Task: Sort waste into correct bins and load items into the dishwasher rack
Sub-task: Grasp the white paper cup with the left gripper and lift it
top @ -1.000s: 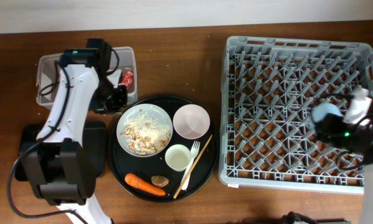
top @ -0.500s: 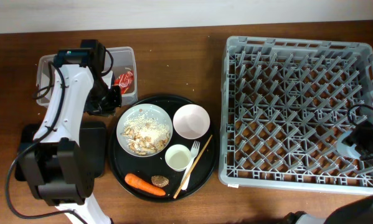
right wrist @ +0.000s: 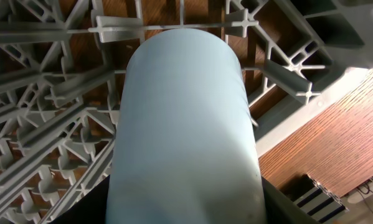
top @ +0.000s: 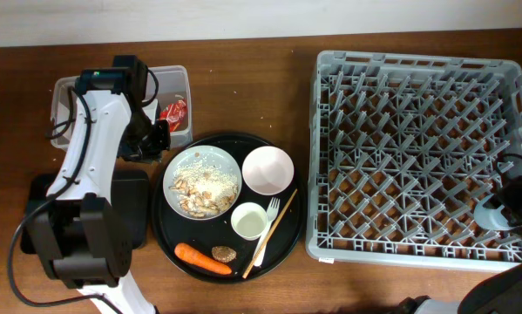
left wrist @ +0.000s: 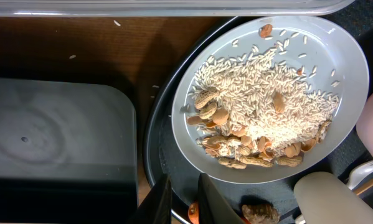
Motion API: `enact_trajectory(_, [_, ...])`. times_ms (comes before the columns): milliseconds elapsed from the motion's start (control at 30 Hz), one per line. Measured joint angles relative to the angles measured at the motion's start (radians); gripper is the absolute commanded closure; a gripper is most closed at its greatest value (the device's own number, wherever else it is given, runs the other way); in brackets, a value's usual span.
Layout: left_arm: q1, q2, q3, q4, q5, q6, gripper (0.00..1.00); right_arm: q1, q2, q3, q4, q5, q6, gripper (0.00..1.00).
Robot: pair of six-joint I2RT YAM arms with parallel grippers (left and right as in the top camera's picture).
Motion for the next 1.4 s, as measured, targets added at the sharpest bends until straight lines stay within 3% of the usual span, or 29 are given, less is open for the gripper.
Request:
enact_trajectory(200, [0.0,0.0,0.0,0.001,0.0,0.0,0.85,0.0,0.004,0.0,0.0,-0.017,0.009,0.14])
enact_trajectory(667, [0.0,0.0,0.0,0.002,0.011,0.0,0.8,0.032,-0.019,0.0,-0.037,-0.236,-0.055,0.13])
enact_trajectory(767, [-0.003,0.0,0.0,0.002,0.043,-0.005,0.75,0.126,-0.097,0.005,-0.062,-0.298,-0.102,0.11])
enact_trajectory(867, [-0.017,0.0,0.0,0.002,0.077,-0.006,0.7,0.241,-0.186,0.013,-0.088,-0.331,-0.128,0.0])
enact_trajectory(967, [-0.06,0.0,0.0,-0.01,0.12,-0.004,0.59,0.39,-0.266,0.016,-0.109,-0.35,-0.154,0.02])
enact_trajectory(1133, [-0.187,0.0,0.0,-0.076,0.156,0.001,0.58,0.596,-0.305,0.018,-0.149,-0.366,-0.163,0.02])
enact_trajectory(1400, [-0.393,-0.002,-0.046,-0.095,0.182,0.001,0.58,0.682,-0.282,0.018,-0.159,-0.365,-0.165,0.02])
